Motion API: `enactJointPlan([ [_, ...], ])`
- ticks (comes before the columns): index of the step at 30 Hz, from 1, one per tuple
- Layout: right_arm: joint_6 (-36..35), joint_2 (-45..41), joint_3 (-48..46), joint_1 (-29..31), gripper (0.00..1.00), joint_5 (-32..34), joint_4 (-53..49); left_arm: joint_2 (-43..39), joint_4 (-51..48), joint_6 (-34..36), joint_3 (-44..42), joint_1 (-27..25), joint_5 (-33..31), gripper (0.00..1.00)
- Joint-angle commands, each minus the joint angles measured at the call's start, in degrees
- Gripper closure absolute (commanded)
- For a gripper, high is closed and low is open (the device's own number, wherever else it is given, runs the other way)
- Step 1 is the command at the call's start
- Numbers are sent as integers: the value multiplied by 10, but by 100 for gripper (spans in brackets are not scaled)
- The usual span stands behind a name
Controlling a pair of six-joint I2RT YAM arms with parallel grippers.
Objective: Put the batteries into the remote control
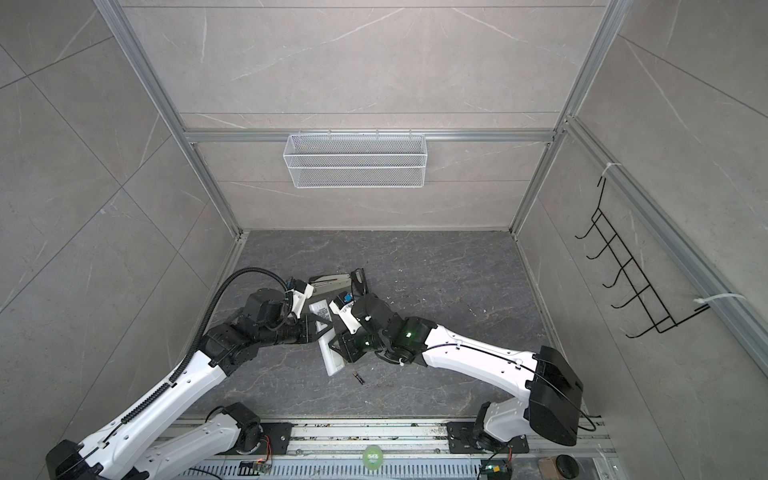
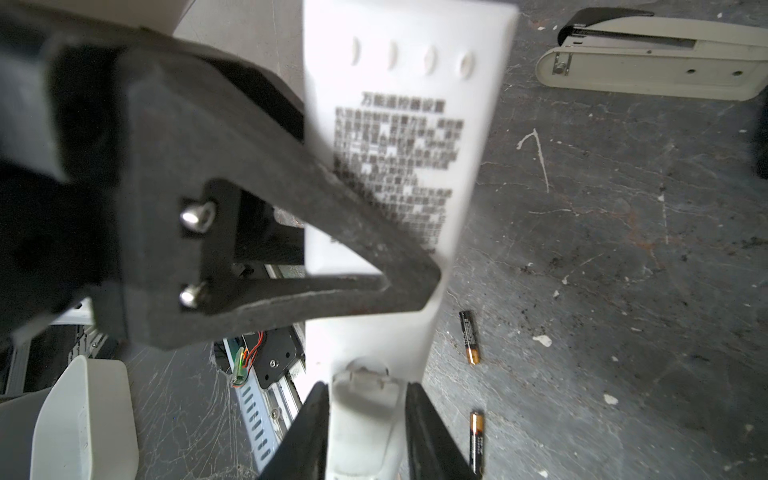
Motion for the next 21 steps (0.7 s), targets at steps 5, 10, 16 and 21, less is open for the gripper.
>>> enactJointPlan([
  [5, -5, -17, -11, 1, 64, 7, -18, -5, 25, -3, 7, -1, 17, 100],
  [10, -3, -22, -4, 2, 37, 1, -15, -5, 27, -3, 5, -1, 18, 100],
  [16, -1, -4, -3, 1, 27, -4, -4, -5, 28, -4, 7, -1, 20, 100],
  [21, -1, 7, 0, 0, 26, -5, 3, -6, 29, -3, 9, -1, 26, 100],
])
